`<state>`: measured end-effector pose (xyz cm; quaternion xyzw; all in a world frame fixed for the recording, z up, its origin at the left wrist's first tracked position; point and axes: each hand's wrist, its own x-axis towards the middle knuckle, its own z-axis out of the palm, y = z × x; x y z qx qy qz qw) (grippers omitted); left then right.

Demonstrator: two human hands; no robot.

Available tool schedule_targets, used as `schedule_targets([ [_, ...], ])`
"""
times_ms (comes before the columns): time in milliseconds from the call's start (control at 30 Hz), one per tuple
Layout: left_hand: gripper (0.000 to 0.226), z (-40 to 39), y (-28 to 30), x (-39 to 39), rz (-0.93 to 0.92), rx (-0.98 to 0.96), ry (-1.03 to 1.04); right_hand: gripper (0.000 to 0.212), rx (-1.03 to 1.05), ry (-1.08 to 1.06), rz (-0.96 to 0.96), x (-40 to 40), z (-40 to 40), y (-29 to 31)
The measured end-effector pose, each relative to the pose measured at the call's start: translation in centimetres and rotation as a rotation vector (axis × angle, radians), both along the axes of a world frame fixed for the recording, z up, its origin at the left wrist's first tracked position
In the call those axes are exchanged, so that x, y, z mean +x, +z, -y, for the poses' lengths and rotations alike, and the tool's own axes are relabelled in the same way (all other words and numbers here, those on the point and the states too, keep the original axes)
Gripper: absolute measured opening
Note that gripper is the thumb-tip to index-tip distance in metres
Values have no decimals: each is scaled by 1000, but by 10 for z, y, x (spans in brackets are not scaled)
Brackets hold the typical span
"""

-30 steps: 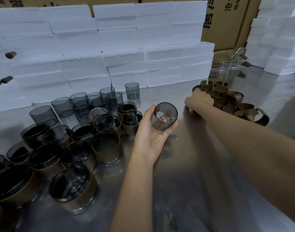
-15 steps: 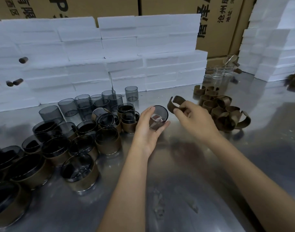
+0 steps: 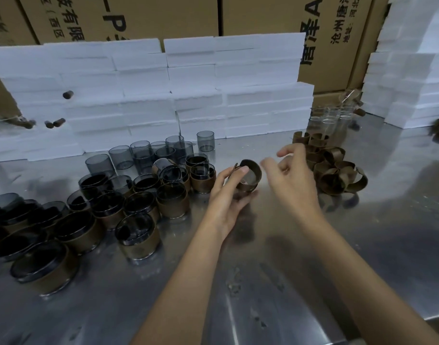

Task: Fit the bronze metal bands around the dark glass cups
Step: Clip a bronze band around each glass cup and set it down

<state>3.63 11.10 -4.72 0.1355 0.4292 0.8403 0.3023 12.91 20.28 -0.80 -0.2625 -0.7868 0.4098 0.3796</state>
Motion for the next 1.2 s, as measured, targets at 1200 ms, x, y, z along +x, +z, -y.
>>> schedule_targets([
  [1200, 31, -13, 6, -4, 40, -182, 14, 25, -1029, 132, -306, -44, -7, -29],
])
